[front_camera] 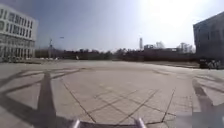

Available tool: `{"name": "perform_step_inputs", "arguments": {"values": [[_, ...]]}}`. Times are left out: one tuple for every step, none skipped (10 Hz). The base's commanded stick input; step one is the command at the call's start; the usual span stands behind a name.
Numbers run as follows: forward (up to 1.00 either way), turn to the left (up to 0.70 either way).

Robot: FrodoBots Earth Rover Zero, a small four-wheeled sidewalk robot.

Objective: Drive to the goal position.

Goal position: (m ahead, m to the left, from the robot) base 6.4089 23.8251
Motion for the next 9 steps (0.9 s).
{"name": "perform_step_inputs", "arguments": {"values": [[0.03,0.00],[0.00,0.00],[0.00,0.00],[0.00,0.00],[0.00,0.00],[0.00,0.00],[0.00,0.00],[0.00,0.00],[0.00,0.00]]}}
